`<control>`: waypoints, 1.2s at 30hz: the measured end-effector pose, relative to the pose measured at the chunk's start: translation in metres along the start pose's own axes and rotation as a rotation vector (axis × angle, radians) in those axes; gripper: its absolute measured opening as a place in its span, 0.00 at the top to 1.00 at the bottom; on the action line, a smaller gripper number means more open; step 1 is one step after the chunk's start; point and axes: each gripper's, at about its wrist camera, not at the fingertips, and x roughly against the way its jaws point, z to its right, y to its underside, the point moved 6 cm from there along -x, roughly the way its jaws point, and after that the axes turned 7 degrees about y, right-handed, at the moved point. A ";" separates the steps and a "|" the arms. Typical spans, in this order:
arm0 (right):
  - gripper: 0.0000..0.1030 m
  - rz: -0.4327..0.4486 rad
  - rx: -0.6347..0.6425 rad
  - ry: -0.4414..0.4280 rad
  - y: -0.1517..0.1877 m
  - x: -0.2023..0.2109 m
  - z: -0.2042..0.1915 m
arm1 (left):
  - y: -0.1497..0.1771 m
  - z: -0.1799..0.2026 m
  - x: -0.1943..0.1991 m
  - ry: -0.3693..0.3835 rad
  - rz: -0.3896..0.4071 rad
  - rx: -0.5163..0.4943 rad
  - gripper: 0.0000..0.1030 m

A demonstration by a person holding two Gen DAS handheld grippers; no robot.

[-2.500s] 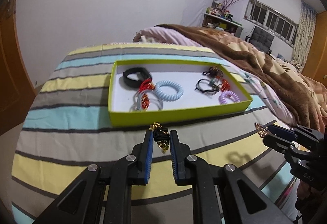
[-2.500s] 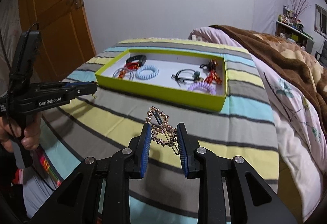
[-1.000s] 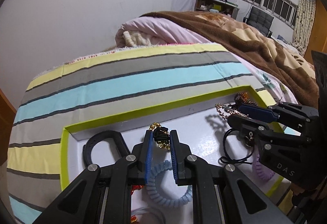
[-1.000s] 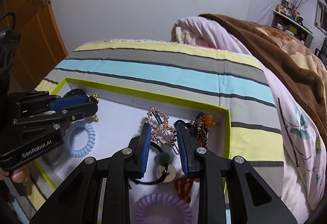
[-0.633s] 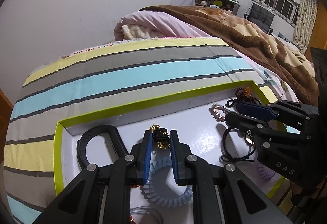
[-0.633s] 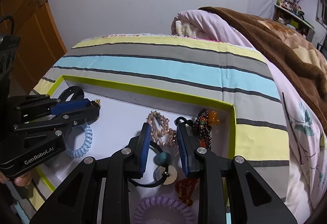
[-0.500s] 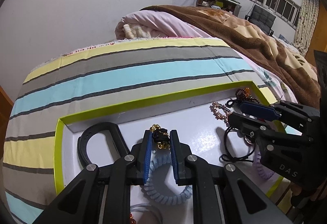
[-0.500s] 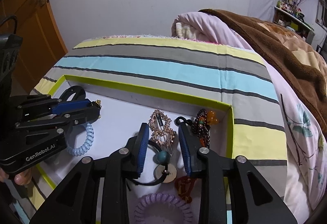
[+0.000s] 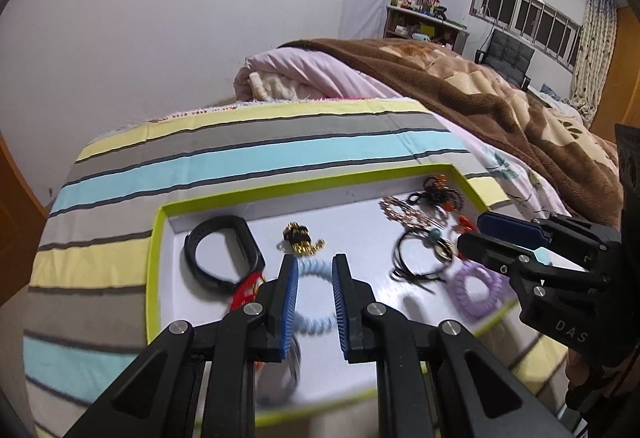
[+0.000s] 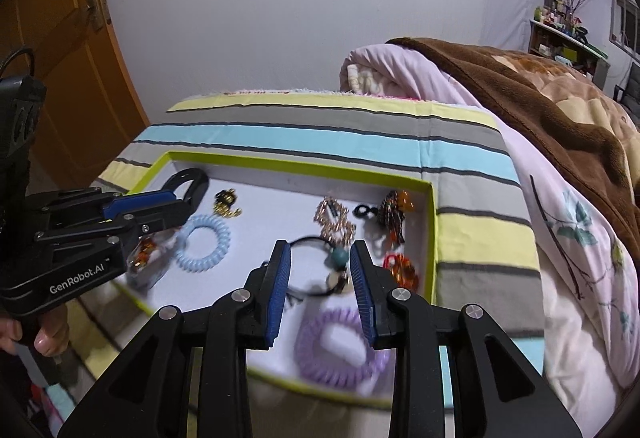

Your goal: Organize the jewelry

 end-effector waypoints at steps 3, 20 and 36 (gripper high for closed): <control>0.69 0.010 -0.014 -0.002 0.009 0.016 -0.001 | 0.008 0.008 0.018 -0.005 0.025 -0.011 0.84; 0.69 0.101 -0.013 0.019 0.073 0.094 -0.028 | 0.083 0.026 0.087 -0.082 0.130 0.023 0.83; 0.69 0.162 -0.001 0.051 0.130 0.125 -0.047 | 0.149 0.031 0.128 -0.186 0.223 0.015 0.82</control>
